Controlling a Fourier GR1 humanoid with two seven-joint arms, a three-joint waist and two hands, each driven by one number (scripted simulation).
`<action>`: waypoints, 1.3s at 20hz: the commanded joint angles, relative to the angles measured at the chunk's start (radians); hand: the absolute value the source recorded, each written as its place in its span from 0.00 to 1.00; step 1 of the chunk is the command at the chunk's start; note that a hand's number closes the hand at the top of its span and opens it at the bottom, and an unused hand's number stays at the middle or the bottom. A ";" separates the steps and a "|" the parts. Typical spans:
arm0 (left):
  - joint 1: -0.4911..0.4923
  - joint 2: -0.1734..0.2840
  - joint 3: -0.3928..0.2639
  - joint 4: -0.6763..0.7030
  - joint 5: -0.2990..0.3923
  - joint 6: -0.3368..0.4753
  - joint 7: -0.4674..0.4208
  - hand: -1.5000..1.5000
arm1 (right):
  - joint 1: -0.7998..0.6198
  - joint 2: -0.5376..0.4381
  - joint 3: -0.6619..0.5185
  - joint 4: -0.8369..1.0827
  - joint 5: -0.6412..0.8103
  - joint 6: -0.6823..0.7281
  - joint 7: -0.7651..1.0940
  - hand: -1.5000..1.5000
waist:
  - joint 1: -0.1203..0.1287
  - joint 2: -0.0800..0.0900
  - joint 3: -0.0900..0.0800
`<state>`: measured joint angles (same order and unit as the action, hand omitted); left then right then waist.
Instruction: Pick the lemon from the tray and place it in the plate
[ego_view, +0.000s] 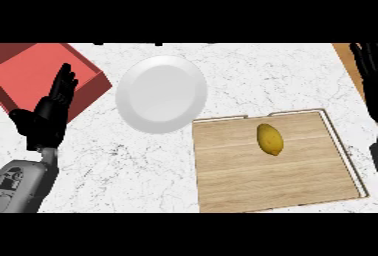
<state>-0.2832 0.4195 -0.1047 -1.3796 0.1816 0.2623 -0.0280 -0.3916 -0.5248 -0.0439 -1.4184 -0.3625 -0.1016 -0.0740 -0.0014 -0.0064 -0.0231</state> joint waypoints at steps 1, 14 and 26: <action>0.036 0.019 0.031 -0.031 0.028 -0.060 -0.055 0.50 | -0.005 0.051 0.110 -0.019 0.089 0.012 -0.030 1.00 | 0.015 0.006 0.022; -0.045 0.029 -0.033 -0.103 0.043 -0.134 0.027 0.50 | 0.066 0.316 0.655 0.193 0.787 -0.426 0.094 0.00 | 0.042 0.013 0.026; 0.011 0.026 0.013 -0.184 0.013 -0.144 0.074 0.50 | -0.051 0.282 0.648 0.020 1.079 -0.363 0.344 0.00 | -0.009 -0.001 0.021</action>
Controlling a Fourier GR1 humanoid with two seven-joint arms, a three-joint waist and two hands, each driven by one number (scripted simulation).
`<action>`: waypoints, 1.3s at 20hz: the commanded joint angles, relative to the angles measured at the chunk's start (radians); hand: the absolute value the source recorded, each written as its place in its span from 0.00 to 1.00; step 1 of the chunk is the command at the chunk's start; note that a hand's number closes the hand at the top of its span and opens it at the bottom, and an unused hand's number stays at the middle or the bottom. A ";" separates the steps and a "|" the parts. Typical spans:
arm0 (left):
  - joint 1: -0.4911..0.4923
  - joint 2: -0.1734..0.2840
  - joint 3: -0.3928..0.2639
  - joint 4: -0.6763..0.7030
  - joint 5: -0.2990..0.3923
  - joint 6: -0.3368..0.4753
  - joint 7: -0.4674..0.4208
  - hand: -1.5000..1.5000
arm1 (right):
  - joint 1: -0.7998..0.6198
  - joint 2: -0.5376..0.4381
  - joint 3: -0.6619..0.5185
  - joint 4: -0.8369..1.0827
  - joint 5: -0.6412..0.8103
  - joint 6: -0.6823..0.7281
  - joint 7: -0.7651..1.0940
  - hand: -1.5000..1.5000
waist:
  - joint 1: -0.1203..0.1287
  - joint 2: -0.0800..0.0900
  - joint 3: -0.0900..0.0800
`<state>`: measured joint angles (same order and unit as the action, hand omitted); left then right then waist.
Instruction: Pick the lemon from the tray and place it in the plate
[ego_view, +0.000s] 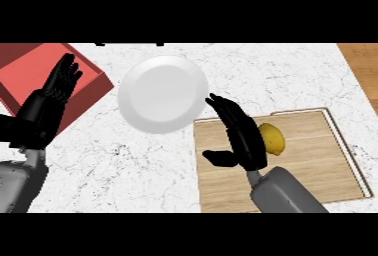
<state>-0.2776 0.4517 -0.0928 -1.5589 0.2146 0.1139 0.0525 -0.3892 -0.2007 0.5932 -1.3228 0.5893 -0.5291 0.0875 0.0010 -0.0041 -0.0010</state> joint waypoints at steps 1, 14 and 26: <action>0.006 0.008 0.015 -0.021 0.000 0.008 0.040 0.50 | -0.062 -0.063 0.025 -0.076 0.176 0.105 0.262 0.00 | -0.015 -0.009 -0.002; -0.008 0.013 0.046 -0.009 0.015 -0.019 0.020 0.50 | -0.206 -0.041 0.062 -0.147 0.130 0.924 0.941 0.00 | -0.012 -0.003 -0.002; 0.038 -0.041 0.024 -0.021 -0.033 -0.033 -0.012 0.50 | -0.188 -0.063 -0.002 -0.099 0.210 1.031 1.010 0.00 | -0.001 0.004 0.000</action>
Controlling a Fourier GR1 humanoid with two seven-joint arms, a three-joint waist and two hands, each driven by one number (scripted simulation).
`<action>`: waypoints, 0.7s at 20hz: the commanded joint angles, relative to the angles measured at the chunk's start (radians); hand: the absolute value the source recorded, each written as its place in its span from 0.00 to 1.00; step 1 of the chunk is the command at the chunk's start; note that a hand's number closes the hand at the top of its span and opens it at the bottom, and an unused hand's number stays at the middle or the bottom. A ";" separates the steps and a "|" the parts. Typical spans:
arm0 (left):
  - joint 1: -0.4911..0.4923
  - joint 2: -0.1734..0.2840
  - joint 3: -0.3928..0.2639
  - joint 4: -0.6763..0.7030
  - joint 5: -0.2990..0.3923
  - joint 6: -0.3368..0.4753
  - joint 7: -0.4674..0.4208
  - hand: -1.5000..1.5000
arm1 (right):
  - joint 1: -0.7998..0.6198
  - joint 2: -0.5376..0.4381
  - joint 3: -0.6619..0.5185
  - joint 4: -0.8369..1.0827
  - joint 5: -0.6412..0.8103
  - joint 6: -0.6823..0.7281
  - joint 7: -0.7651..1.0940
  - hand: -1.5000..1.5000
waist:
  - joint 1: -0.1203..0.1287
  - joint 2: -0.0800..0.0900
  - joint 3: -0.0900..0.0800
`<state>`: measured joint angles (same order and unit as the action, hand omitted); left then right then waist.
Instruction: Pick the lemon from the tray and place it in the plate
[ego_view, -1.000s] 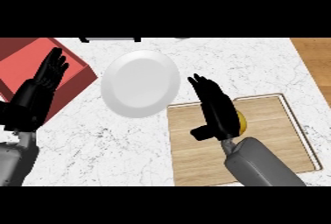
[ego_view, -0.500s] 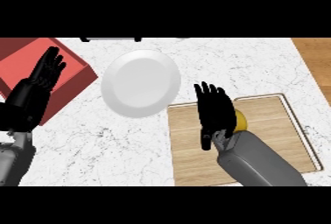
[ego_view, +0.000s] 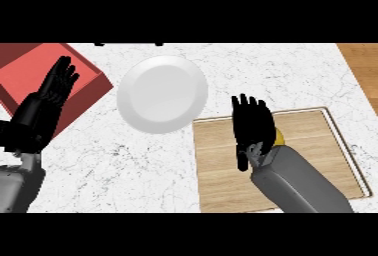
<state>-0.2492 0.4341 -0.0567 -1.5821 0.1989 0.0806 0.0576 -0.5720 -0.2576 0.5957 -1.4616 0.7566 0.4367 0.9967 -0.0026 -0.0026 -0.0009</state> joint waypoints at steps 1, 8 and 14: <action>-0.058 0.002 0.025 0.021 0.007 -0.009 0.019 0.50 | -0.034 0.009 -0.009 0.087 0.052 0.084 0.117 0.00 | 0.002 0.004 0.000; -0.018 -0.014 0.024 -0.021 -0.012 -0.022 0.034 0.50 | 0.027 -0.037 -0.084 0.125 0.093 0.082 0.033 0.00 | 0.003 0.003 0.001; 0.028 -0.031 0.047 0.018 -0.042 -0.063 -0.026 0.50 | 0.084 0.011 -0.122 0.100 0.142 0.121 0.030 0.00 | 0.004 0.002 0.001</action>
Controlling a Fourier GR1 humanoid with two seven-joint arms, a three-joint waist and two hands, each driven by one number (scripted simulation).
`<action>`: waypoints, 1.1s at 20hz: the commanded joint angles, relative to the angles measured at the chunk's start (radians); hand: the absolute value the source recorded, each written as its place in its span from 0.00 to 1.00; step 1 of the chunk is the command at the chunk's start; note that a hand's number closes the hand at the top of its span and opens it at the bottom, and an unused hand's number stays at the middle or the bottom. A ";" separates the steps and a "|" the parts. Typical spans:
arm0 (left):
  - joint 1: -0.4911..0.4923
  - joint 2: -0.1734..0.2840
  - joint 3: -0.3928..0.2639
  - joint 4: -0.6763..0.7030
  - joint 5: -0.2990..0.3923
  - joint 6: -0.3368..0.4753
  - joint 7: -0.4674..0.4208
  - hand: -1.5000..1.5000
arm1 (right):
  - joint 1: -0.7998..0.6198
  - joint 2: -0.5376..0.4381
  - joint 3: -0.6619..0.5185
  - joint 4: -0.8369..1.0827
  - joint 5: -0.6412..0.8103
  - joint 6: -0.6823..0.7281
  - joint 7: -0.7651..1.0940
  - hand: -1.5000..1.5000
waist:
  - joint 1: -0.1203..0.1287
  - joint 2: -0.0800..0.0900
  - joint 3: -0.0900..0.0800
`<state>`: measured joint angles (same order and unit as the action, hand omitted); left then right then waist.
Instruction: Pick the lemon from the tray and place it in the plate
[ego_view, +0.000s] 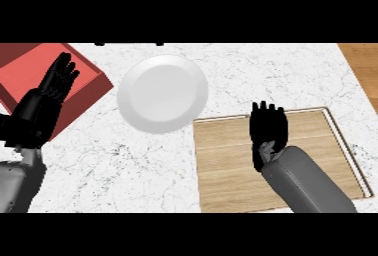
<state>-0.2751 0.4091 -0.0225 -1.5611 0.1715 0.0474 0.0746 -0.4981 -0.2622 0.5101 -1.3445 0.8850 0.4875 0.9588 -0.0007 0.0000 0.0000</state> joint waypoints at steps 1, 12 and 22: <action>0.013 -0.054 -0.026 -0.005 -0.042 0.014 -0.029 0.50 | -0.017 0.038 -0.044 0.135 0.042 -0.023 0.009 0.00 | 0.006 0.002 0.000; 0.012 -0.072 0.021 -0.036 -0.052 -0.035 0.014 0.50 | 0.009 0.003 -0.107 0.176 0.146 0.028 -0.071 0.00 | 0.006 0.001 0.000; 0.048 -0.057 0.050 -0.044 -0.076 -0.025 0.031 0.50 | 0.209 0.149 -0.114 0.021 0.270 -0.277 0.162 1.00 | -0.048 -0.018 -0.001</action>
<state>-0.2550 0.3457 0.0176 -1.6035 0.1019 0.0163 0.1042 -0.4179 -0.2038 0.4212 -1.2601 1.1240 0.2918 0.9052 -0.0125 -0.0133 -0.0076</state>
